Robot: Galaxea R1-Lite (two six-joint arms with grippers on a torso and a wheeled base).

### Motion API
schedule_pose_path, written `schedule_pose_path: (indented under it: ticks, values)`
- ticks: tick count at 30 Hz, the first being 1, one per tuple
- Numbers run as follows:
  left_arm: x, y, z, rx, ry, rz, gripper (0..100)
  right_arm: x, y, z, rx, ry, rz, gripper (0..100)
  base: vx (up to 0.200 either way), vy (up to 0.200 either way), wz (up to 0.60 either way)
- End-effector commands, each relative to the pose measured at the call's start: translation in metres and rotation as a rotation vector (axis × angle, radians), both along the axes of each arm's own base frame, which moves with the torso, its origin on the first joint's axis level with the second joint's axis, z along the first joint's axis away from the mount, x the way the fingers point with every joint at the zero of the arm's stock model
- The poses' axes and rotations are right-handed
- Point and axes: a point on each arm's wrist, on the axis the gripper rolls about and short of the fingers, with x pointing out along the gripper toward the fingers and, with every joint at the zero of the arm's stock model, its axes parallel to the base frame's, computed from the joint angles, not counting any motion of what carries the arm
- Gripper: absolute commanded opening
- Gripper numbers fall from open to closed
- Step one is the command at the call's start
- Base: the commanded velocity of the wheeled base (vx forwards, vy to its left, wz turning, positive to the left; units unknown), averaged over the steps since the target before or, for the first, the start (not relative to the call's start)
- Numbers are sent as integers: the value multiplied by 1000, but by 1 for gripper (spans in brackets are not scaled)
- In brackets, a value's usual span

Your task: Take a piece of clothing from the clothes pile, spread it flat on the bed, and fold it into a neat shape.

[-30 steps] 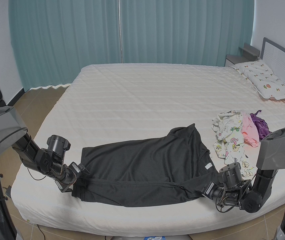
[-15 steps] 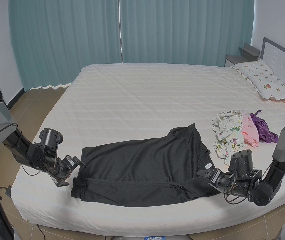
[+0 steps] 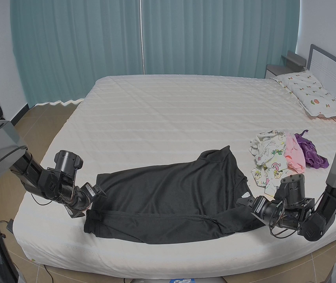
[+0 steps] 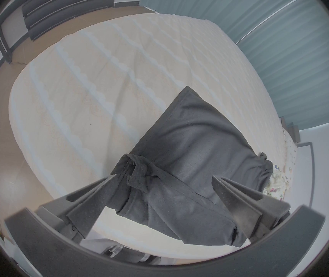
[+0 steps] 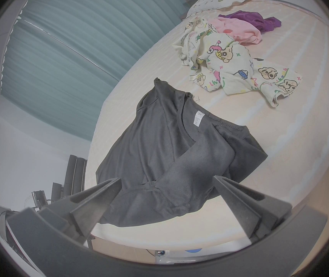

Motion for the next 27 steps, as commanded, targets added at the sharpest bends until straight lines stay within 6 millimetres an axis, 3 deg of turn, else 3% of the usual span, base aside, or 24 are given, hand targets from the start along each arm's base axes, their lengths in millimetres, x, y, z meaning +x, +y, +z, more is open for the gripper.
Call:
schedule_pose_path:
  ticks: [1, 12, 13, 19, 27]
  values:
    - [3, -5, -17, 25, 37, -6, 100, -3, -1, -4, -2, 5, 0, 100, 0, 0, 0]
    - [13, -8, -29, 58, 49, 5, 100, -2, -1, -6, -2, 10, 0, 100, 0, 0, 0]
    - [14, -8, -32, 67, 54, 9, 0, -2, -1, -8, -4, 14, 1, 100, 0, 0, 0]
    - [18, -5, -43, 128, 65, 46, 0, -2, -1, -9, -5, 20, -1, 100, 0, 0, 0]
    - [22, 14, -25, 100, 16, 123, 0, -2, -2, -10, -6, 24, 0, 100, 0, 0, 0]
